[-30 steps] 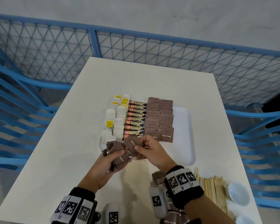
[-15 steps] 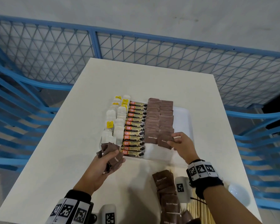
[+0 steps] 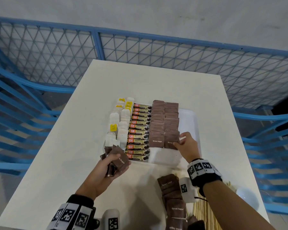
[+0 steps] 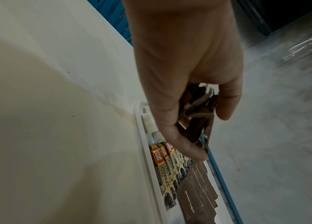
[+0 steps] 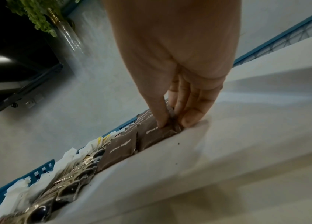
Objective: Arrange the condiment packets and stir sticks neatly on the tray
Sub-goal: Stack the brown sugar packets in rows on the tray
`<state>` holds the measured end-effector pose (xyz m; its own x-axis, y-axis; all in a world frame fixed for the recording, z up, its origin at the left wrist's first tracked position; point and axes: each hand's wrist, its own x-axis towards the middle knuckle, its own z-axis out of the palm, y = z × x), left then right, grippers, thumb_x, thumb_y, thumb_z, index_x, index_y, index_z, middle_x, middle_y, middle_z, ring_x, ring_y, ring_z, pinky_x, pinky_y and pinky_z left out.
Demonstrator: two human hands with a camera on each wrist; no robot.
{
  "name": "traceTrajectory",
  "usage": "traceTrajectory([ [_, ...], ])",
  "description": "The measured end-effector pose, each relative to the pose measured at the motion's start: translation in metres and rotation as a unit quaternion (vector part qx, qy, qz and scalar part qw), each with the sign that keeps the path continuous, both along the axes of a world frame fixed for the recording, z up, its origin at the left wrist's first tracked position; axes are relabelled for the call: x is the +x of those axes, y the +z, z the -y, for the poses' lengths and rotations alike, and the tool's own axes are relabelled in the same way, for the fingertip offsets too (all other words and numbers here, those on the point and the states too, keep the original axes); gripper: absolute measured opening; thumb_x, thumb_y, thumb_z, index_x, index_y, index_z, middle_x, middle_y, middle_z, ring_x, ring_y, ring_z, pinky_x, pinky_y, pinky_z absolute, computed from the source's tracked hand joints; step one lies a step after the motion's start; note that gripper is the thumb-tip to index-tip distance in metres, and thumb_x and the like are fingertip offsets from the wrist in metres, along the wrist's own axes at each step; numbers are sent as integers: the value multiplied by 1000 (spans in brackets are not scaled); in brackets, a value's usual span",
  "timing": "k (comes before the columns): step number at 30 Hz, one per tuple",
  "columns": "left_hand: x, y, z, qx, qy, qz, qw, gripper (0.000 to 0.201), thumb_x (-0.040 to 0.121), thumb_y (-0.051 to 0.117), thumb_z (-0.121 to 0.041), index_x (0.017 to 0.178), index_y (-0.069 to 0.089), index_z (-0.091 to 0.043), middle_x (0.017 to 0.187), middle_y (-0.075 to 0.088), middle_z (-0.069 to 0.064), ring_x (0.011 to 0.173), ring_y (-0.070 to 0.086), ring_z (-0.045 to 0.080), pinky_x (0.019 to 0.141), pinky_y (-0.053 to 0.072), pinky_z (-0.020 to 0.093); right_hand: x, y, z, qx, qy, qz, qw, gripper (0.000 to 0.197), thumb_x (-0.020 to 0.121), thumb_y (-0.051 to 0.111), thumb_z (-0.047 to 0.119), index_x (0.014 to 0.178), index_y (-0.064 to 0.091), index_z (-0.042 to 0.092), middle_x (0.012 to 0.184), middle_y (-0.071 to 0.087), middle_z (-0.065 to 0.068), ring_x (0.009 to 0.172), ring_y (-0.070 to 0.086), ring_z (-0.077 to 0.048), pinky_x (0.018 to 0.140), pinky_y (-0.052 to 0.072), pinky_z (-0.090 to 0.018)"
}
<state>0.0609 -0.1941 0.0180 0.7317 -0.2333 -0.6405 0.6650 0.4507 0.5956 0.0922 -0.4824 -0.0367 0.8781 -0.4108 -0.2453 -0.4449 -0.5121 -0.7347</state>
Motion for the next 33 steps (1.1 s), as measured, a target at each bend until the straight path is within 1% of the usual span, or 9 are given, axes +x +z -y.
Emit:
traceTrajectory([
  [2, -1, 2, 1, -19, 1, 3, 1000, 20, 92, 43, -4, 102, 60, -4, 90, 71, 18, 88, 68, 35, 75, 59, 35, 1, -2, -1, -12, -2, -1, 1000, 31, 81, 69, 9, 106, 50, 6, 65, 50, 0, 64, 51, -12, 60, 39, -17],
  [6, -1, 2, 4, -30, 0, 22, 999, 26, 91, 39, 3, 106, 61, -2, 97, 70, 20, 91, 67, 37, 77, 59, 37, -3, -6, -5, -67, 4, 20, 998, 42, 80, 70, 14, 114, 47, 6, 104, 53, -12, 92, 54, -24, 80, 44, -28],
  [8, -1, -1, 4, -18, -4, 26, 999, 27, 90, 41, 5, 108, 60, -2, 103, 68, 22, 97, 65, 38, 76, 59, 37, -6, -2, -15, -89, 22, 62, 994, 40, 80, 69, 12, 115, 50, 5, 109, 52, -13, 96, 54, -25, 83, 45, -28],
  [12, 1, -3, 5, 8, -7, 43, 999, 31, 86, 49, 6, 111, 61, -8, 103, 69, 15, 98, 64, 30, 71, 59, 35, -12, 25, -52, -17, 130, 94, 987, 18, 87, 63, 18, 101, 59, 8, 93, 58, -1, 80, 56, -10, 73, 47, -12],
  [17, 0, 0, 8, 48, -39, 76, 995, 24, 81, 60, 6, 96, 64, -12, 81, 73, 3, 73, 68, 13, 61, 56, 23, -26, 51, -93, 154, 289, -29, 944, 22, 90, 56, 36, 102, 63, 19, 85, 62, 8, 69, 54, 3, 59, 40, -4],
  [19, -1, 0, 8, 58, -54, 88, 993, 22, 79, 65, 3, 97, 65, -9, 82, 72, 5, 73, 67, 13, 62, 54, 23, -29, 50, -100, 200, 279, -43, 938, 7, 87, 63, 31, 88, 61, 25, 79, 61, 11, 65, 53, 3, 56, 39, -6],
  [21, -2, 0, 8, 67, -63, 94, 991, 24, 78, 66, 1, 100, 65, -7, 81, 71, 7, 72, 66, 13, 62, 53, 22, -30, 48, -102, 228, 260, -40, 937, 12, 84, 67, 22, 80, 57, 25, 76, 61, 9, 64, 54, 0, 56, 42, -10],
  [26, -3, -4, 8, 71, -55, 75, 993, 17, 87, 56, 2, 98, 64, -8, 76, 69, 7, 66, 66, 12, 60, 53, 22, -33, 51, -98, 374, 188, -53, 907, 12, 89, 60, 10, 88, 49, 12, 80, 66, -6, 68, 66, -15, 60, 53, -21],
  [33, -2, -5, 7, 27, -24, 42, 998, 18, 90, 53, -3, 105, 62, -8, 90, 70, 12, 73, 69, 20, 66, 56, 26, -24, 35, -67, 338, 76, -24, 938, 17, 82, 64, -4, 87, 58, 11, 83, 65, -5, 66, 63, -15, 57, 54, -20],
])
